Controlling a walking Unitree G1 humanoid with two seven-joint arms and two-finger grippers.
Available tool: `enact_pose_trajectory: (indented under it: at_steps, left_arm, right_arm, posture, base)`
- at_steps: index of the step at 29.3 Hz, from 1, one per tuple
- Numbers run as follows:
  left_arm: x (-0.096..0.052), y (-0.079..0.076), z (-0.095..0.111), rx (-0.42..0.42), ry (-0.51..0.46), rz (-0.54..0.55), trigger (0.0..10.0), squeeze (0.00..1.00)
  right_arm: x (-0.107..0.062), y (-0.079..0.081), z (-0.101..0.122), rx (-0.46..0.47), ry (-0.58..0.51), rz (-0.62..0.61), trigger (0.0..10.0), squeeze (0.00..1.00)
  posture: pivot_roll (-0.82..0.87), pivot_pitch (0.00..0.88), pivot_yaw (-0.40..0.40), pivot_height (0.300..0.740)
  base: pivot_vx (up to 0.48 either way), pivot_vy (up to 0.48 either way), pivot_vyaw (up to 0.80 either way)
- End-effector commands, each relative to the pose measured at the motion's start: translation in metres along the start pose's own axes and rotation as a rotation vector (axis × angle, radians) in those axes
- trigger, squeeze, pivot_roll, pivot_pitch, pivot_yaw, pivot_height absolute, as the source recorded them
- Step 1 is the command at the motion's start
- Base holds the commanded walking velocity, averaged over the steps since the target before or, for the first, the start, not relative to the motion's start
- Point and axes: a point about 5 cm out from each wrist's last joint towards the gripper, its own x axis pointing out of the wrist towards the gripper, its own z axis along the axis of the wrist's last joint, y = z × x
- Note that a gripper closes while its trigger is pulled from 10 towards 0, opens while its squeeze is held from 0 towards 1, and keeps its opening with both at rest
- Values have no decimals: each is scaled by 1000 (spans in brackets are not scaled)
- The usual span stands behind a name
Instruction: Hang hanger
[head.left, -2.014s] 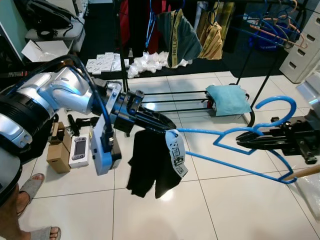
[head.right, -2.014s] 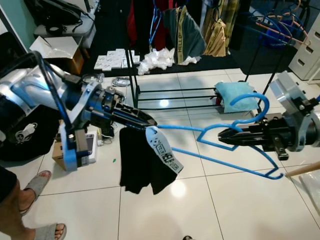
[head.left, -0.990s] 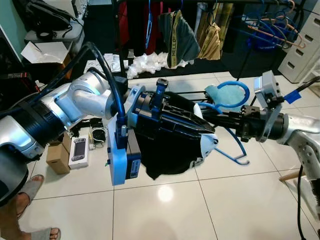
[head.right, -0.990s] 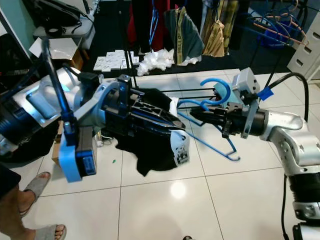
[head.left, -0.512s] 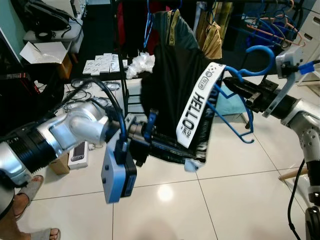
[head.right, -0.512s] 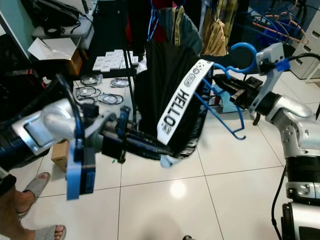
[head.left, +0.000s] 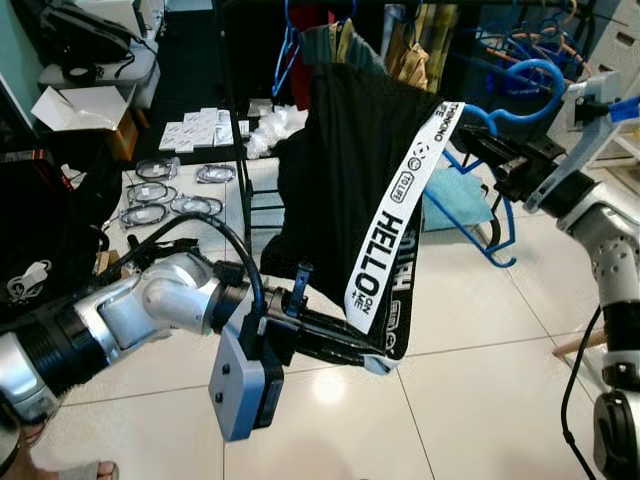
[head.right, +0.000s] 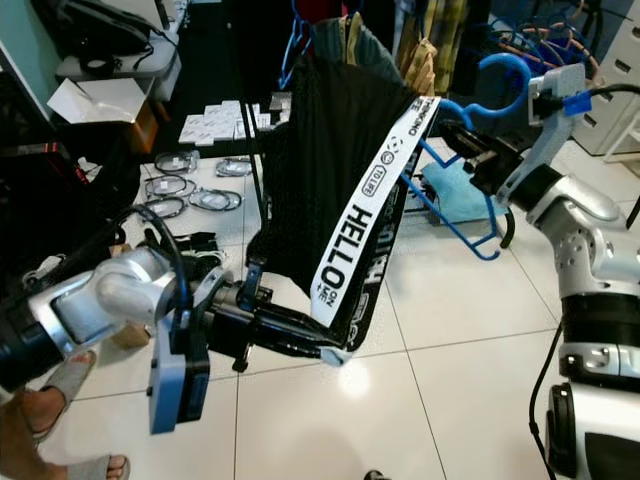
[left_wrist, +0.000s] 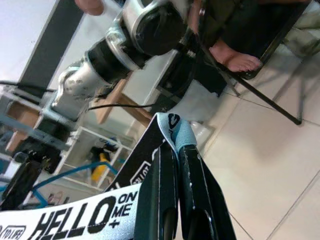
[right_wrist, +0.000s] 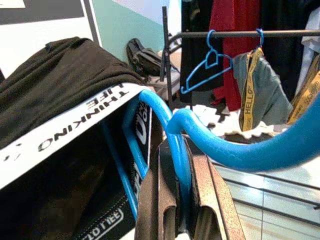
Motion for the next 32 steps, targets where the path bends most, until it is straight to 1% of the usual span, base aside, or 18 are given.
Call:
enact_pose_trajectory:
  at_steps: [1,2,3,14,16,19,20,21,22,23,24,25,26,27,28,29,30,32]
  left_arm:
    - [10,-7,5,-31,-35,-11,10000,137]
    - [10,-7,5,-31,-35,-11,10000,137]
    - [15,-11,5,-68,-34,-1,10000,1000]
    - [27,-13,4,-95,-23,43,10000,1000]
    - [27,-9,3,-95,-11,78,10000,1000]
    - [25,-3,2,-93,-3,118,10000,1000]
    - [19,11,2,-82,10,217,10000,443]
    - [19,11,2,-82,10,217,10000,443]
    - [12,24,1,-68,22,309,10000,0]
    - [12,24,1,-68,22,309,10000,0]
    - [-6,46,3,-49,41,483,10000,0]
    - [-6,46,3,-49,41,483,10000,0]
    - [-26,65,7,-38,48,641,10000,0]
    - [-26,65,7,-38,48,641,10000,0]
    - [-46,78,13,-37,42,782,10000,0]
    - [-46,78,13,-37,42,782,10000,0]
    - [-63,84,20,-41,32,884,10000,0]
    - [-71,86,24,-46,25,930,10000,0]
  right_arm:
    - [3,6,7,10,-64,36,10000,0]
    - [3,6,7,10,-64,36,10000,0]
    - [5,17,10,28,-103,110,10000,0]
    - [2,49,18,41,-190,358,10000,0]
    - [-5,58,20,36,-196,460,10000,0]
    - [-8,60,20,38,-192,495,10000,0]
    - [-15,62,20,35,-175,541,10000,0]
    - [-15,62,20,35,-175,541,10000,0]
    - [-21,63,20,32,-159,574,10000,0]
    - [-21,63,20,32,-159,574,10000,0]
    - [-30,61,19,30,-136,597,10000,0]
    - [-30,61,19,30,-136,597,10000,0]
    - [-37,58,19,28,-121,603,10000,0]
    - [-37,58,19,28,-121,603,10000,0]
    - [-45,54,20,29,-112,605,10000,0]
    - [-45,54,20,29,-112,605,10000,0]
    - [-51,53,22,37,-112,613,10000,0]
    - [-54,53,23,42,-114,619,10000,0]
  posture:
    - [-15,146,8,740]
    - [-15,146,8,740]
    - [-13,145,7,740]
    - [-14,143,8,740]
    - [-13,143,9,740]
    - [-14,142,11,740]
    - [-13,141,12,740]
    - [-13,141,12,740]
    - [-14,141,12,740]
    - [-14,141,12,740]
    - [-13,143,12,740]
    - [-13,143,12,740]
    - [-12,144,13,740]
    - [-12,144,13,740]
    - [-8,143,14,740]
    - [-8,143,14,740]
    - [-9,144,17,740]
    - [-9,144,17,740]
  base:
    - [0,0,0]
    - [0,0,0]
    - [0,0,0]
    - [0,0,0]
    - [0,0,0]
    - [0,0,0]
    - [0,0,0]
    - [0,0,0]
    - [0,0,0]
    - [0,0,0]
    - [0,0,0]
    - [0,0,0]
    - [0,0,0]
    - [0,0,0]
    - [0,0,0]
    - [0,0,0]
    - [0,0,0]
    - [0,0,0]
